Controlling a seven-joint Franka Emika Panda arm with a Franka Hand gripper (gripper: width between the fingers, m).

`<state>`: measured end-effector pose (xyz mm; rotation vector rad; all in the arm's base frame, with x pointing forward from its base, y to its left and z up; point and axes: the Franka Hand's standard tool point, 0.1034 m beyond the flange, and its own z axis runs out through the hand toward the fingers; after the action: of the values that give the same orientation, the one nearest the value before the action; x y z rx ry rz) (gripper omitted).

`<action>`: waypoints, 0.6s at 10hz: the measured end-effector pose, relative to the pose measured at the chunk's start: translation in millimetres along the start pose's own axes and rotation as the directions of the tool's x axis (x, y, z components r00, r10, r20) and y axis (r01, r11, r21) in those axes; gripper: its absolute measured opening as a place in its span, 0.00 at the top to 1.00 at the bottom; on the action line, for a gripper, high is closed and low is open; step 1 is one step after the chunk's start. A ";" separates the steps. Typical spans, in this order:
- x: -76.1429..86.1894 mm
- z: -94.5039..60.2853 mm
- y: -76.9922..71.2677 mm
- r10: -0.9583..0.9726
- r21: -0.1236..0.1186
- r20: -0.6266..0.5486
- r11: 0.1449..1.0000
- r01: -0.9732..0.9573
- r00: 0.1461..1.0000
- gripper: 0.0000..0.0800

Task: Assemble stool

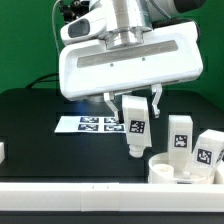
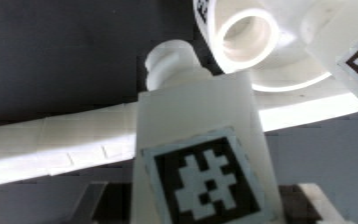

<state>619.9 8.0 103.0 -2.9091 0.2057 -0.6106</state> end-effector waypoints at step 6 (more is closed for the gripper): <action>-4.1 15.8 -38.9 0.046 0.034 0.008 0.998 -0.046 0.999 0.60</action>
Offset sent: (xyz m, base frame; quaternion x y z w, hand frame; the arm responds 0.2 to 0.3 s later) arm 0.0182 0.0335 -0.0031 -0.0078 0.0314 0.0083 0.9994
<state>626.6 48.8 94.3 -2.8646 0.2581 -0.5904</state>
